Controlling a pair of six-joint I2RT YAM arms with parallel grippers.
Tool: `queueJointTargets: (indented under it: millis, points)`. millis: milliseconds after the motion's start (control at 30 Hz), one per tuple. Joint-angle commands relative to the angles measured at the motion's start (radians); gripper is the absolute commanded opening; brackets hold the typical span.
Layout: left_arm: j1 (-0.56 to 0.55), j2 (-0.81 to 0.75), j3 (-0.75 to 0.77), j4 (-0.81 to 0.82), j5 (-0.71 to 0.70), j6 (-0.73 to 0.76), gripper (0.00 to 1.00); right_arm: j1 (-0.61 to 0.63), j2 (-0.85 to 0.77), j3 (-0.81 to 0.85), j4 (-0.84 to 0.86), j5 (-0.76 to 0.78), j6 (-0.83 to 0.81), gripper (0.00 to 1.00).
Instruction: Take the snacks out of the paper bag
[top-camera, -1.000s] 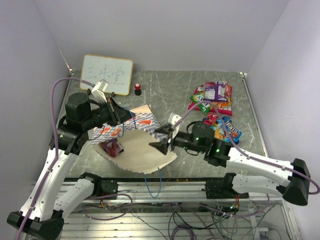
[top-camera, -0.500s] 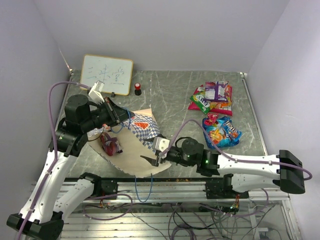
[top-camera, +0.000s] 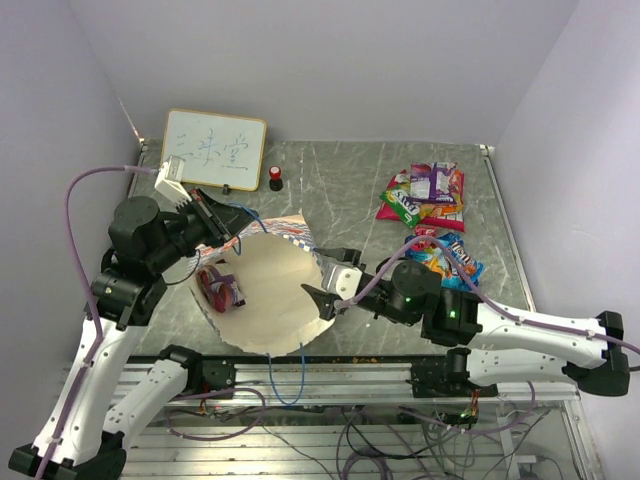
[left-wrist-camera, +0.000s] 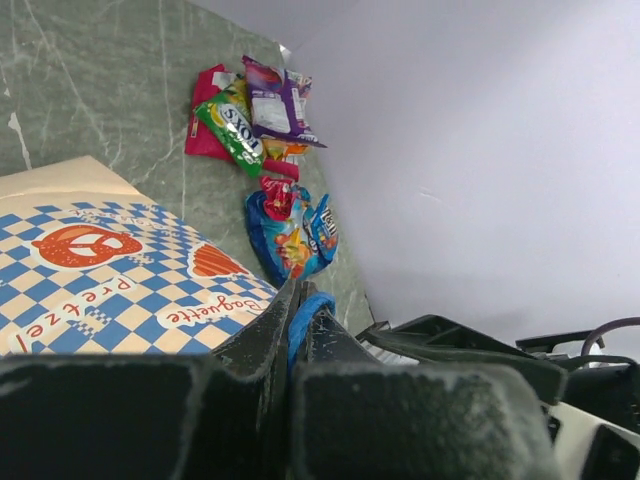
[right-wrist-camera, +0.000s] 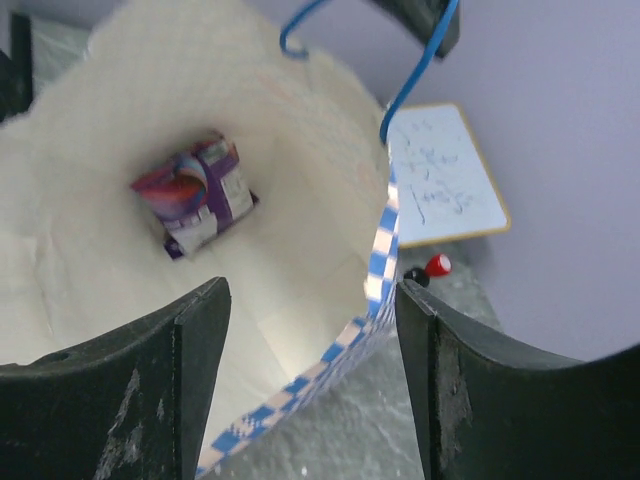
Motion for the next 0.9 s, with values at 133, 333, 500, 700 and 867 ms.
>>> queueJointTargets:
  millis: [133,333,500,700,867]
  points:
    - [-0.006,-0.016,-0.021,0.067,-0.02,-0.022,0.07,0.093,0.083,0.066,0.117,-0.094,0.083,0.65]
    - [-0.006,-0.036,-0.003,0.023,-0.034,-0.012,0.07,0.163,0.24,0.07,0.246,-0.001,0.12,0.62]
    - [-0.006,-0.031,0.0,0.019,-0.012,-0.014,0.07,0.215,0.434,0.091,0.393,0.167,0.055,0.58]
    - [-0.006,-0.034,0.005,0.006,0.007,-0.016,0.07,0.198,0.625,0.135,0.496,0.278,0.086,0.45]
    - [-0.006,-0.054,-0.007,-0.004,0.023,-0.028,0.07,0.157,0.734,0.19,0.511,0.26,0.166,0.43]
